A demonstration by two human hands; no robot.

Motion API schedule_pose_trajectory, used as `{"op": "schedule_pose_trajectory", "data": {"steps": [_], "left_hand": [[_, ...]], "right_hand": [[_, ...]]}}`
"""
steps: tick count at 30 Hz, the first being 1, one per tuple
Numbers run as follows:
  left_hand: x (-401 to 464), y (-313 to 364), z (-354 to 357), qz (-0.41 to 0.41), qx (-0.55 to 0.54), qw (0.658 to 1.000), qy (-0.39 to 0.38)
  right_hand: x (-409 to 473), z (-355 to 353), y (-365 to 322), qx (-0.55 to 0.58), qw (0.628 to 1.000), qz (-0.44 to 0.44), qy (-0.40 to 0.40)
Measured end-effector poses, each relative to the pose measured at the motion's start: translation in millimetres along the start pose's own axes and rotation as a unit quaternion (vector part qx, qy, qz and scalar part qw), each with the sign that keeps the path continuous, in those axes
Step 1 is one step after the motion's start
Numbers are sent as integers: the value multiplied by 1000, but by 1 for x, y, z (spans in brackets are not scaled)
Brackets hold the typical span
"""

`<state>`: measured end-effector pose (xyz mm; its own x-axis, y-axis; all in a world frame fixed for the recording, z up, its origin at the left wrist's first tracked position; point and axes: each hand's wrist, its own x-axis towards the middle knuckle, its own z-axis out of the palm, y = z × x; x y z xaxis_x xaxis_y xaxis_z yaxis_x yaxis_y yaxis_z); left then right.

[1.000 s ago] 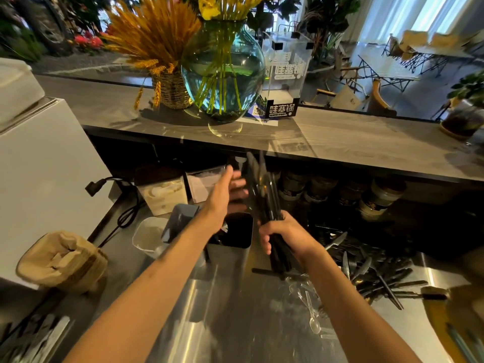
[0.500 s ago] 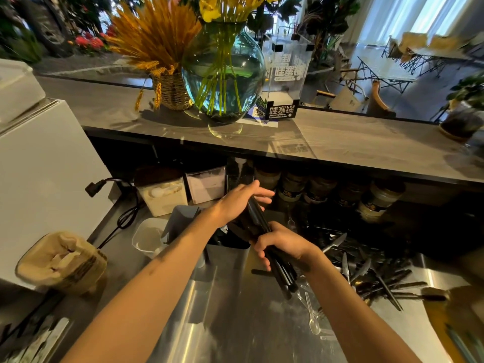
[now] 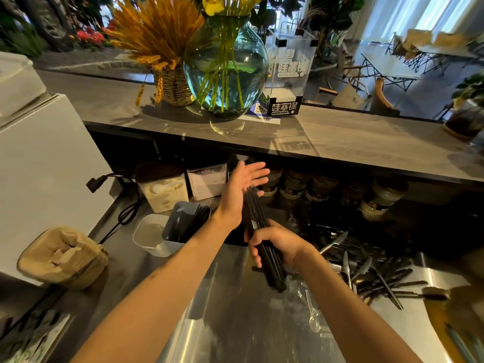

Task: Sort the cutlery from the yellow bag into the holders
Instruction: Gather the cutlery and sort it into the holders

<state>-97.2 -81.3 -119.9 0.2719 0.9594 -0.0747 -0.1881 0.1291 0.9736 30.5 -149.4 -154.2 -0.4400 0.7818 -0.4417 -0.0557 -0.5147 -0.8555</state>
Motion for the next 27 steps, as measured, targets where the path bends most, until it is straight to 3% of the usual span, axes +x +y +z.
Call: {"op": "schedule_pose_trajectory", "data": {"steps": [6,12,18,22,27], "left_hand": [[1,8,7,40,89,995,-29],[-8,-17,4,-76,-34,996,32],[-36,-44,19,-213,-200,953,85],[-43,-39,36,-239,-319,909,124],[-42,-24,41,-246,-336,889,191]], "right_hand": [[2,-1,0,21,999,-16,18],[2,-8,-9,174,965,-159,112],[3,-12,-42,283,847,-348,286],[8,5,-44,272,834,-355,323],[16,24,-36,308,824,-337,336]]}}
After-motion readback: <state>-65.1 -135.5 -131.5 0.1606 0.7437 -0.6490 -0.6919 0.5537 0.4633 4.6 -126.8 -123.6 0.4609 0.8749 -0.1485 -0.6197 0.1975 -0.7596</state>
